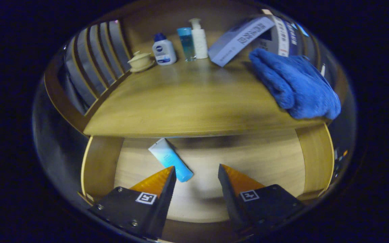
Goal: Pull open the drawer, take out the items inside it, and place them on the countertop above the cabinet.
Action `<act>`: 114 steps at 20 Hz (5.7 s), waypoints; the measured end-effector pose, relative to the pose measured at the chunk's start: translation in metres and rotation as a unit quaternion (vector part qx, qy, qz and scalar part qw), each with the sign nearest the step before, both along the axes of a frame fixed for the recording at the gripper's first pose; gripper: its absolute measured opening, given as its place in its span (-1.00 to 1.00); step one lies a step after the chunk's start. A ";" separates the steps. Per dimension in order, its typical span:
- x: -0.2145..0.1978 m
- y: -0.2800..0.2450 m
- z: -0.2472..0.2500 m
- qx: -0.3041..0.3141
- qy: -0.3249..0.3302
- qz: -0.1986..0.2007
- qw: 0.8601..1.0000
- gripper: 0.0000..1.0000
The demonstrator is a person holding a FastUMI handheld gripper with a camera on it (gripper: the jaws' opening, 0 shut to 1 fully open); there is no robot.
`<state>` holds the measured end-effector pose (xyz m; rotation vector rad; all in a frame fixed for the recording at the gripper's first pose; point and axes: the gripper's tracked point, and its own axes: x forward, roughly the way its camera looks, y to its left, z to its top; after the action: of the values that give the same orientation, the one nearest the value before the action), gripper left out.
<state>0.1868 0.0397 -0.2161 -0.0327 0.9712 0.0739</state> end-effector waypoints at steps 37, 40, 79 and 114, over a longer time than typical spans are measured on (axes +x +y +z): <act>-0.042 0.031 0.113 0.071 -0.115 0.040 0.990 -0.34; -0.011 0.025 0.151 0.086 -0.176 0.002 0.981 -0.34; -0.048 -0.006 0.210 0.016 -0.319 -0.057 0.946 0.99; -0.160 -0.047 0.073 -0.002 -0.445 -0.032 0.895 0.98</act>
<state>0.0273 -0.0075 -0.1435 -0.0327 0.0490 -0.0087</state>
